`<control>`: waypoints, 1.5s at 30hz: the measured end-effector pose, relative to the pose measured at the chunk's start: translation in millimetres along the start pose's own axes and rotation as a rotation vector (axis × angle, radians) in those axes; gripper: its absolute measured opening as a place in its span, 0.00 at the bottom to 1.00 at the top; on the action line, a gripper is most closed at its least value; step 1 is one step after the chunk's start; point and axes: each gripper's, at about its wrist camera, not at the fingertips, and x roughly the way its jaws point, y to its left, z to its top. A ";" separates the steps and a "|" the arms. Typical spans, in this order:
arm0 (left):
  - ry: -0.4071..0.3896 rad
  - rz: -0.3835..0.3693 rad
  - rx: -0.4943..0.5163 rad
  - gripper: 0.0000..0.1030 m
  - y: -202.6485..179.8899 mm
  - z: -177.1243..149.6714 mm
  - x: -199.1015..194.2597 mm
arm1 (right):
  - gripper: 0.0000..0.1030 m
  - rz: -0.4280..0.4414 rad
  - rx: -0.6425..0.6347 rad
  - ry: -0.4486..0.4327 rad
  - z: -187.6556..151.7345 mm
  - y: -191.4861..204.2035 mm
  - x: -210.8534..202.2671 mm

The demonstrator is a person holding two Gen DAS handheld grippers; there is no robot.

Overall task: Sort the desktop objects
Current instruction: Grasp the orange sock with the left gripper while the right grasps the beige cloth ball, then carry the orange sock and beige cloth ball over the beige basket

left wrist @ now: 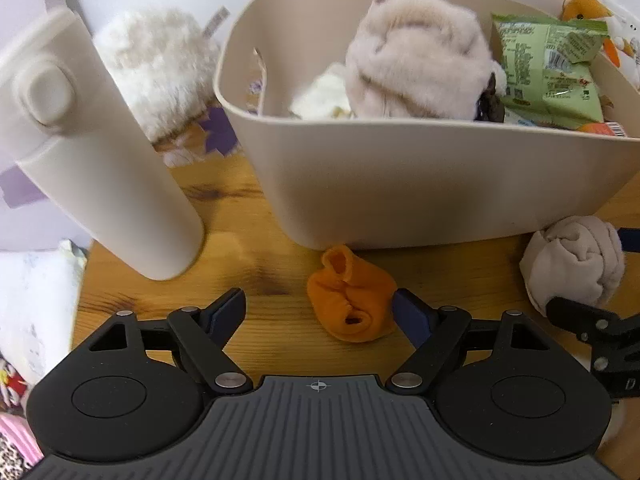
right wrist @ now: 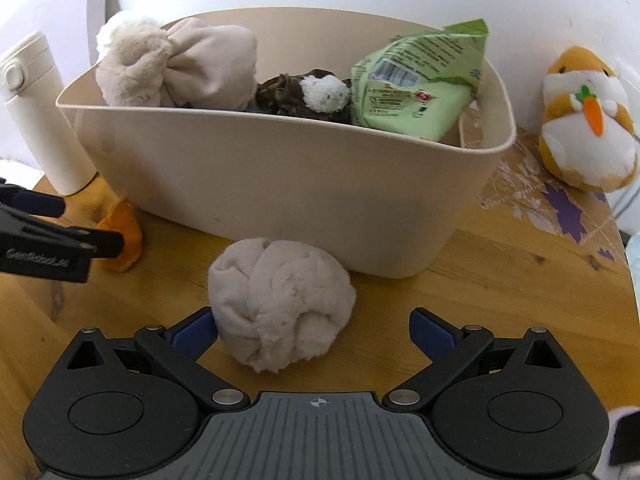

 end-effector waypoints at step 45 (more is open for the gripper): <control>-0.311 -0.347 0.163 0.16 35.8 11.6 -116.8 | 0.59 0.082 0.005 -0.209 12.9 -22.7 -121.3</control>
